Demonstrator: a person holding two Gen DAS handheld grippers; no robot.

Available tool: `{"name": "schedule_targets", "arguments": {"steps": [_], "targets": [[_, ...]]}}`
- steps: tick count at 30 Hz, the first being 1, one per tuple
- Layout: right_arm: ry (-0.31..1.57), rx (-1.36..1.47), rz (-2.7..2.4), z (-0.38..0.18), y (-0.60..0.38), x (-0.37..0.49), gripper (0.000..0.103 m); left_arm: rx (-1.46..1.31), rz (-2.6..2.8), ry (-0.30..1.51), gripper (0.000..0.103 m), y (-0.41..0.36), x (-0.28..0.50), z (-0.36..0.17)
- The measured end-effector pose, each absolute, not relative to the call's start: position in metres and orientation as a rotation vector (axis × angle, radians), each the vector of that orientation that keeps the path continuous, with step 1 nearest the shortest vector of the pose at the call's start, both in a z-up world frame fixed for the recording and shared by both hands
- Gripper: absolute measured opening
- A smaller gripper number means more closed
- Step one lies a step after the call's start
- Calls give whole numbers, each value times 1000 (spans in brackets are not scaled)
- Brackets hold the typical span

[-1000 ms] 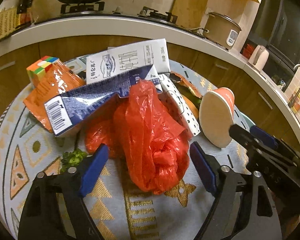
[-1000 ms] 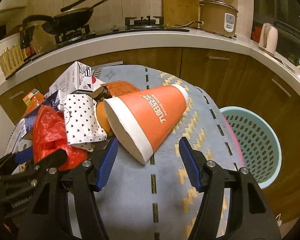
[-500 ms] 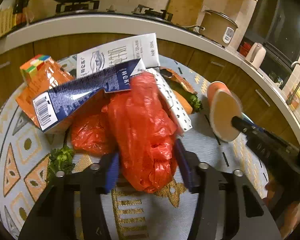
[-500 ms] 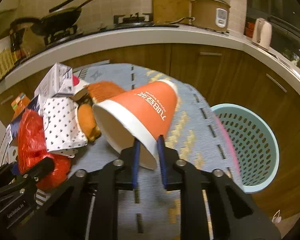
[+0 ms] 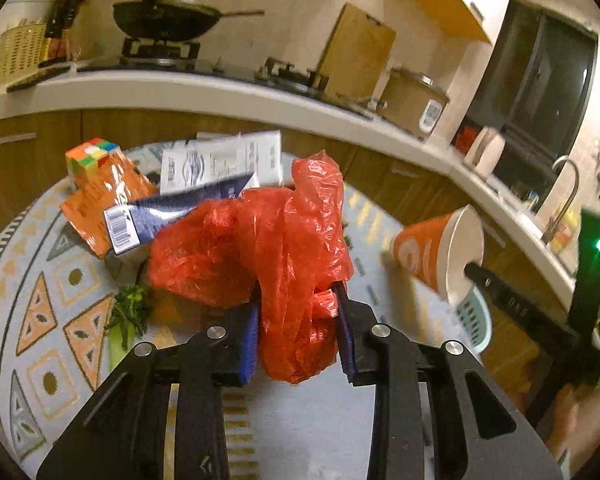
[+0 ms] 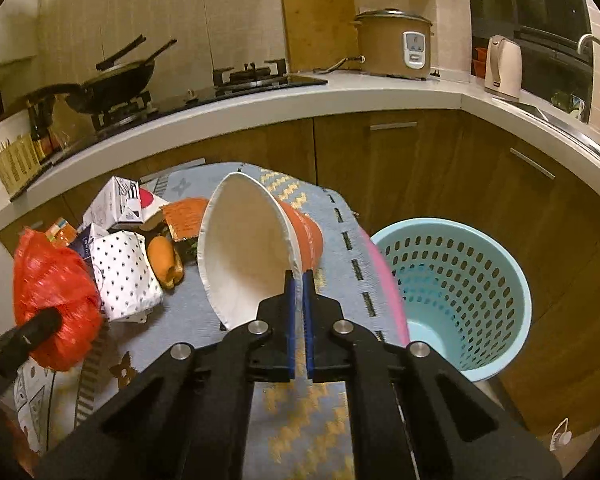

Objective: Collect trash
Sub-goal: 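Carry cup and bag over the blue basket and open both tools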

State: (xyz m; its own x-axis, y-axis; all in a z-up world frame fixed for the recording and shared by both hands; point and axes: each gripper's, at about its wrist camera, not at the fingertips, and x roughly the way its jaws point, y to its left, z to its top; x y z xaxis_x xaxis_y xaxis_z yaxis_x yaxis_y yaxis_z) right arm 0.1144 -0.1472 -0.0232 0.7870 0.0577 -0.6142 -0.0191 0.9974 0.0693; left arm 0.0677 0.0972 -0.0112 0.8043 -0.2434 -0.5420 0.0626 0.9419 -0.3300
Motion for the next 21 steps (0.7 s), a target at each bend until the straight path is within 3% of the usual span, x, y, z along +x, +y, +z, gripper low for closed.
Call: {"name": "schedule_targets", "arguments": {"steps": [11, 21], "targets": [[567, 112, 34, 9, -185, 88, 2, -231, -236, 506, 30, 44, 63, 41], [523, 173, -154, 17, -270, 83, 2, -143, -450, 588, 30, -57, 117, 46]]}}
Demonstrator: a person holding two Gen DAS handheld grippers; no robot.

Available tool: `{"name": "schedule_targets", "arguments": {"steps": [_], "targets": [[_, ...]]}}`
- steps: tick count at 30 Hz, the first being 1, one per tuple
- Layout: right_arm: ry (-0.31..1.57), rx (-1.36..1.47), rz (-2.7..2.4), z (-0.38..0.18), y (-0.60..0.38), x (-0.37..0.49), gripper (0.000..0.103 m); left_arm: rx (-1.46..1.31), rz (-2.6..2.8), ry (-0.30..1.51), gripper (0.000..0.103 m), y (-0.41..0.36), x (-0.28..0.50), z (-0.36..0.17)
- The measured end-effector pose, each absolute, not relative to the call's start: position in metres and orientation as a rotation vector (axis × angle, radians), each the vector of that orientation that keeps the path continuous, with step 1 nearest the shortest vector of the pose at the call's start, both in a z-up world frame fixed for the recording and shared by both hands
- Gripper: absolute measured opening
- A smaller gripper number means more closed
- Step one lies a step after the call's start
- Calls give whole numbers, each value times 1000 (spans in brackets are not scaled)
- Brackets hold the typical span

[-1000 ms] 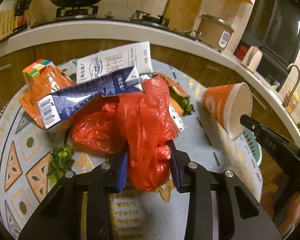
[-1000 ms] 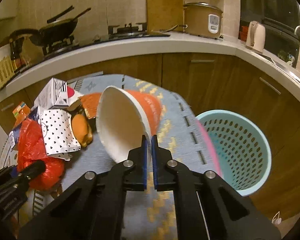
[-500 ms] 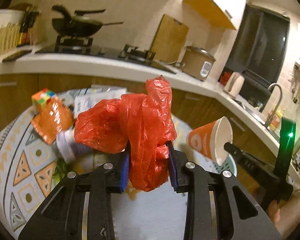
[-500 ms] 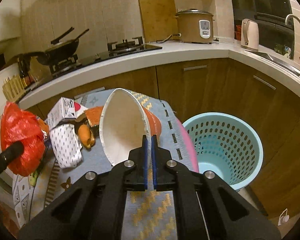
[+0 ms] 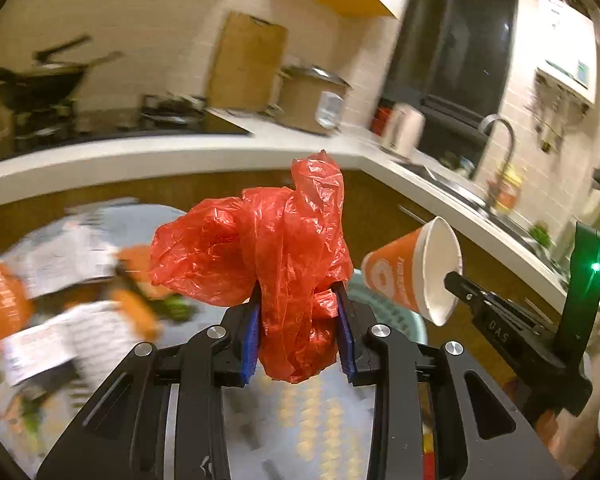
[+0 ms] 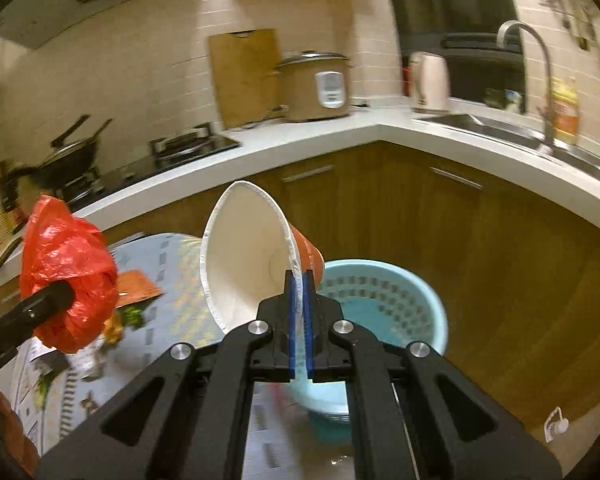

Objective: Collect trash
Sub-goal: 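Carry cup and bag over the blue basket and open both tools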

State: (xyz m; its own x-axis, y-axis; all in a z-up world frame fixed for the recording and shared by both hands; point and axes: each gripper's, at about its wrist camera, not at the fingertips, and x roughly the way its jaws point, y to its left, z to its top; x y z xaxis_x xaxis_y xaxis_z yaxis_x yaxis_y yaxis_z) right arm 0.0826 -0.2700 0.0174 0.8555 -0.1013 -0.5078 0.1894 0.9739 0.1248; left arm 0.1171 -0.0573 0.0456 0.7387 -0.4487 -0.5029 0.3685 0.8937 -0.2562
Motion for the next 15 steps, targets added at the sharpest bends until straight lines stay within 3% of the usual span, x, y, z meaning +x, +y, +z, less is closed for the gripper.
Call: {"name": "schedule_targets", "arguments": {"steps": [8, 15], "targets": [[638, 282, -249, -29, -331, 98, 2, -61, -562, 712, 30, -147, 170, 2], [774, 362, -246, -77, -354, 119, 2, -67, -577, 826, 30, -180, 197, -45]]}}
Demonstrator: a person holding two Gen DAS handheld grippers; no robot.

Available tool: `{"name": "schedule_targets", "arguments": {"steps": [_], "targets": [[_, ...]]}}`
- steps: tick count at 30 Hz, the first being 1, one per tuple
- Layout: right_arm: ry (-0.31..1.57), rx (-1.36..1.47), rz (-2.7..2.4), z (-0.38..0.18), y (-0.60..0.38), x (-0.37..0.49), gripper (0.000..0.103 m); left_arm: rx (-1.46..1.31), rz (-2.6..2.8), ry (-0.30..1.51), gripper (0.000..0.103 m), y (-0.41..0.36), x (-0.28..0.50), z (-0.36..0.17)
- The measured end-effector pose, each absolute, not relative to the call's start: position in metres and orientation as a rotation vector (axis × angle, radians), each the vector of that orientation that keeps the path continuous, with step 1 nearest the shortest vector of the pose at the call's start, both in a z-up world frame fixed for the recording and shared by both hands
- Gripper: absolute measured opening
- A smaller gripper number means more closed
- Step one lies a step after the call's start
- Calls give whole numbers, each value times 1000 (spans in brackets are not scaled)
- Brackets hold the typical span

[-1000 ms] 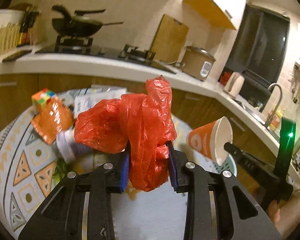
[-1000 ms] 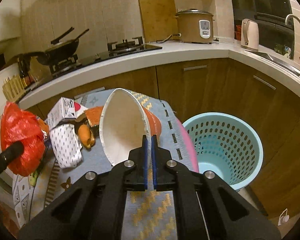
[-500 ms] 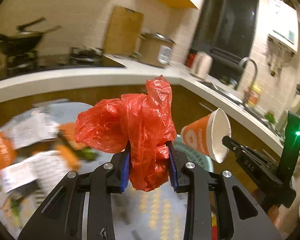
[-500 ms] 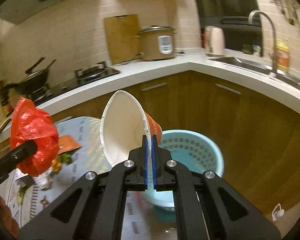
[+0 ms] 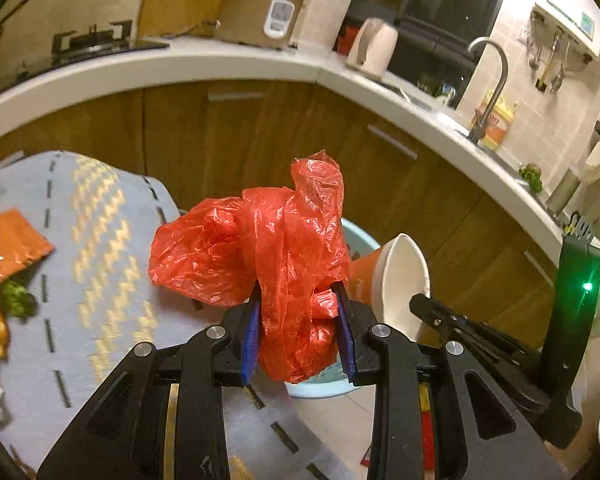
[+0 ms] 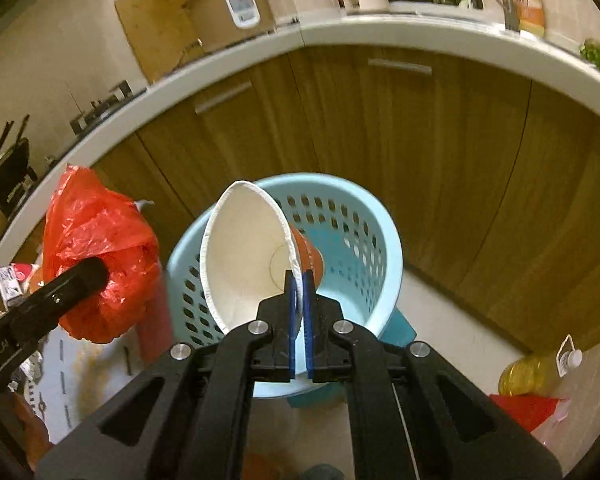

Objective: Collect trash
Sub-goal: 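Carry cup and bag over the blue basket and open both tools, then grasp the heart-print paper bag with the right tool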

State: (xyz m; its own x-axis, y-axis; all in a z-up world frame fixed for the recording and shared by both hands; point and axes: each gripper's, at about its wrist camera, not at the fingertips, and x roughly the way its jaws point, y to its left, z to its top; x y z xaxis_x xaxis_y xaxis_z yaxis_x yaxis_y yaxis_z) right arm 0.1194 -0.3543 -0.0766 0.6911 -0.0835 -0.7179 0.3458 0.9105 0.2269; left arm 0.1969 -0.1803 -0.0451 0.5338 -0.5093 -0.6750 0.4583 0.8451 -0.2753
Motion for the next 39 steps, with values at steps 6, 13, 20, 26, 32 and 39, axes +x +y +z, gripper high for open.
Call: {"name": "schedule_targets", "arguments": {"steps": [6, 13, 20, 26, 32, 39], "targets": [[853, 401, -241, -100, -361, 125, 2, -61, -571, 885, 35, -190, 209, -69], [888, 425, -244, -111, -366, 126, 3, -20, -562, 904, 53, -195, 204, -73], [891, 436, -231, -108, -366, 123, 5, -15, -561, 849, 64, -184, 192, -53], [859, 440, -227, -94, -365, 119, 20, -50, -544, 815, 66, -158, 182, -38], [827, 415, -192, -77, -349, 113, 26, -73, -516, 777, 66, -133, 170, -24], [756, 342, -112, -43, -308, 108, 37, -102, -464, 708, 67, -84, 145, -2]]}}
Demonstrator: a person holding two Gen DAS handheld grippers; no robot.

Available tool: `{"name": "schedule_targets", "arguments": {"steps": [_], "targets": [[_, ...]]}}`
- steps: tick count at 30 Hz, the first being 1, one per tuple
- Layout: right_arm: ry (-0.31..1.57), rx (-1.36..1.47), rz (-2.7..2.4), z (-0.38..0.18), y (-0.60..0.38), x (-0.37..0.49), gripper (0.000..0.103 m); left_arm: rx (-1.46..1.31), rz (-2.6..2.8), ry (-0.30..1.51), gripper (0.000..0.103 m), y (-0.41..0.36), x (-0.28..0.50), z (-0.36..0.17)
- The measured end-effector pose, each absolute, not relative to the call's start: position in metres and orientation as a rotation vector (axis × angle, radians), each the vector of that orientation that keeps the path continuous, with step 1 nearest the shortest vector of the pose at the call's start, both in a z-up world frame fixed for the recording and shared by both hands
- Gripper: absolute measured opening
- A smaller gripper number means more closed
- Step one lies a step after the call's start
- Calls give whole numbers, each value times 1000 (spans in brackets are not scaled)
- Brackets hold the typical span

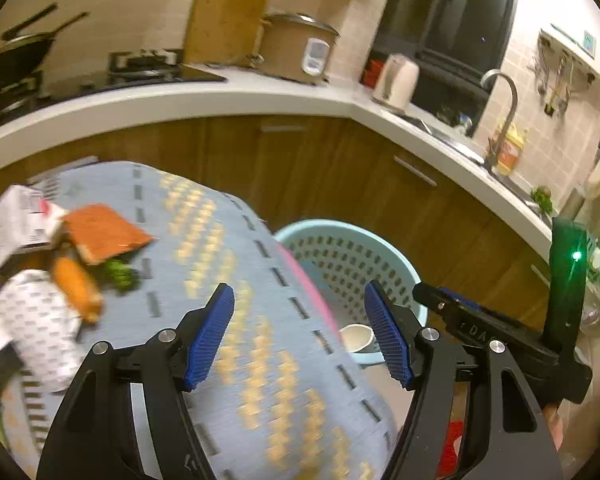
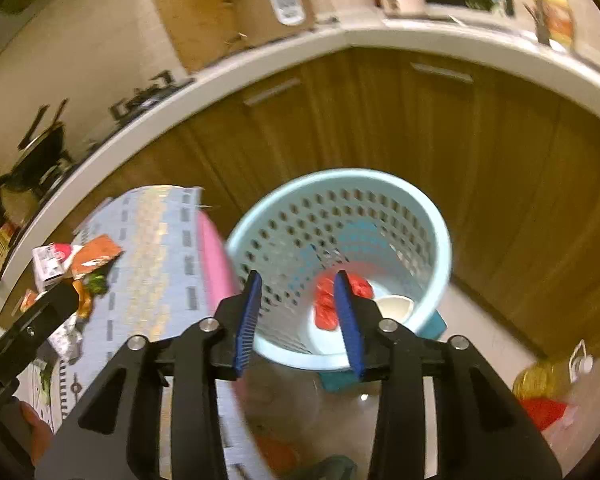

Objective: Collect trash
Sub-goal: 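Grasp the heart-print paper bag with the right tool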

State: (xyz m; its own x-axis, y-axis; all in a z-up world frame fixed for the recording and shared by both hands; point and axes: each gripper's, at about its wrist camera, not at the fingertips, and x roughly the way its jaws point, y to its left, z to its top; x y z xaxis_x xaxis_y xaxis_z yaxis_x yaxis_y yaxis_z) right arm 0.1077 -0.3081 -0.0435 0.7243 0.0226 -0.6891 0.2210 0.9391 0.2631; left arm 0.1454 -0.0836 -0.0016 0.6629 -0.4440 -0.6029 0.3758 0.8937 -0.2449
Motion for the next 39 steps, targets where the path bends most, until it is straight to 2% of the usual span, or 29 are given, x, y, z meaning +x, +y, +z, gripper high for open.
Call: {"name": "schedule_targets", "arguments": {"steps": [11, 16, 24, 28, 34, 39], "targets": [[666, 182, 94, 1, -196, 116, 42, -181, -216, 628, 69, 53, 111, 23], [704, 134, 198, -8, -140, 117, 42, -226, -98, 647, 69, 123, 101, 17], [791, 29, 335, -37, -51, 119, 42, -283, -61, 735, 69, 188, 97, -8], [810, -14, 351, -47, -25, 128, 63, -333, -69, 754, 69, 211, 101, -14], [827, -55, 337, -58, -4, 146, 74, -359, -121, 784, 69, 213, 114, -23], [865, -59, 337, -72, 7, 157, 76, -366, -165, 812, 69, 200, 126, -35]]}}
